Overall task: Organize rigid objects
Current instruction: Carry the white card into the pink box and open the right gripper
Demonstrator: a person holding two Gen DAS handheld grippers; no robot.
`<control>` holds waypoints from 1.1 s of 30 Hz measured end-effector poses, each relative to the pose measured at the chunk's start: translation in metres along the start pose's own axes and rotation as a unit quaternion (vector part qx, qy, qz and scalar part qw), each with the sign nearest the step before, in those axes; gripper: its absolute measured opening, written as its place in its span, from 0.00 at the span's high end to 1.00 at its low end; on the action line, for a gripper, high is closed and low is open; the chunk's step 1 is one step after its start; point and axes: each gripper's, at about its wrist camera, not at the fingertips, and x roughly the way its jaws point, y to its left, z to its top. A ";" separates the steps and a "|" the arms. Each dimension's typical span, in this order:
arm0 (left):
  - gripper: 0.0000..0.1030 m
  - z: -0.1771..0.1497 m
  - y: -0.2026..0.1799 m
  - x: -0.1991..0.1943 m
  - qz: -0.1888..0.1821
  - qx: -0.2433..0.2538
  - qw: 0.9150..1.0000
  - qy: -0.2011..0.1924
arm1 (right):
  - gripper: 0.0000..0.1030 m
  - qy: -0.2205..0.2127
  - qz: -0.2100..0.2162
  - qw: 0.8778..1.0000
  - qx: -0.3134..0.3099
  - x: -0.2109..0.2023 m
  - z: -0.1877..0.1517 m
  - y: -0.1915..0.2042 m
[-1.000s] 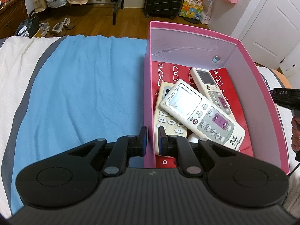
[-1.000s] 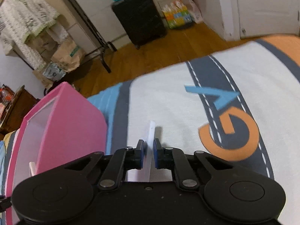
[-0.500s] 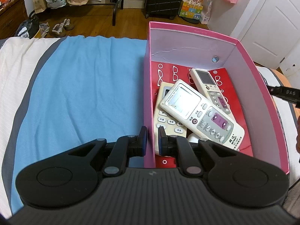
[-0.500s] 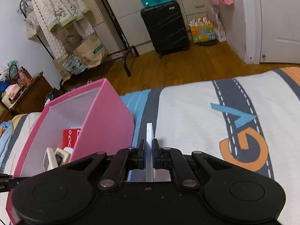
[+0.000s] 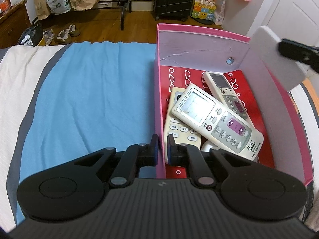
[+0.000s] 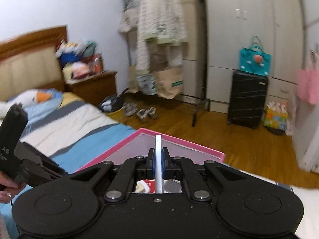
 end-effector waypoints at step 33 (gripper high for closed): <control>0.92 -0.001 0.004 0.002 -0.012 0.002 1.000 0.000 | 0.83 0.127 0.031 0.988 0.080 0.044 0.010 -0.006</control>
